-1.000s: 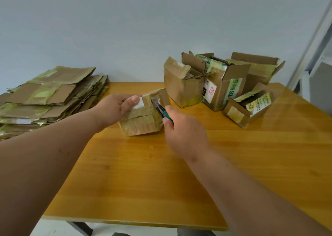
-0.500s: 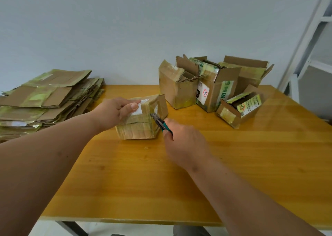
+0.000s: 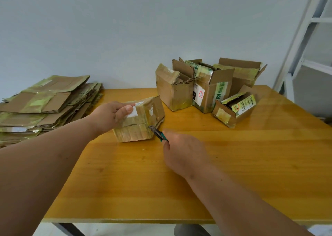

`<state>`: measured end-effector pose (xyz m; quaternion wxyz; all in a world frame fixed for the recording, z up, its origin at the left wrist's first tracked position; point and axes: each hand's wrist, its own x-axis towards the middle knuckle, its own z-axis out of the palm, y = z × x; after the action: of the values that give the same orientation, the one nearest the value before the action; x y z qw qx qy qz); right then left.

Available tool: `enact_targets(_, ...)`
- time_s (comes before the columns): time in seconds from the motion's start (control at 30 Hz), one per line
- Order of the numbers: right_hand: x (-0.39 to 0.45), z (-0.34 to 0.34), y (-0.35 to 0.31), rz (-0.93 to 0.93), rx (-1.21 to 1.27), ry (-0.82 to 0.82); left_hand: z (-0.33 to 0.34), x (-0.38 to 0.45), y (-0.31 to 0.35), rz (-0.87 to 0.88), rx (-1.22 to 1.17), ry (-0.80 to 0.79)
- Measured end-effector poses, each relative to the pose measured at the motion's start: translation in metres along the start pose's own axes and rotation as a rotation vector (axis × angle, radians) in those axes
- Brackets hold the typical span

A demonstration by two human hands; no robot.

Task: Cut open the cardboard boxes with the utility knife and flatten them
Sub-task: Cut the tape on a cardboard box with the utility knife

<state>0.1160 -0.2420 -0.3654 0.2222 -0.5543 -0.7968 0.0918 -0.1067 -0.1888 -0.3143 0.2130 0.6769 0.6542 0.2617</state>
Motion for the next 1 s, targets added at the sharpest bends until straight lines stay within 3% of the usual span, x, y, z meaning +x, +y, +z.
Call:
enact_targets(0.53,-0.002,-0.003,0.012,0.039,-0.051,-0.102,-0.001,-0.002,0.005,-0.016,-0.034,-0.04)
enact_targets(0.7,0.005,-0.008,0.01,0.04,0.083,0.097,-0.001,-0.001,0.007,-0.039,-0.058,-0.059)
enact_targets(1.0,0.018,0.005,0.002,0.008,0.114,0.156,0.001,0.001,0.001,-0.022,-0.055,-0.028)
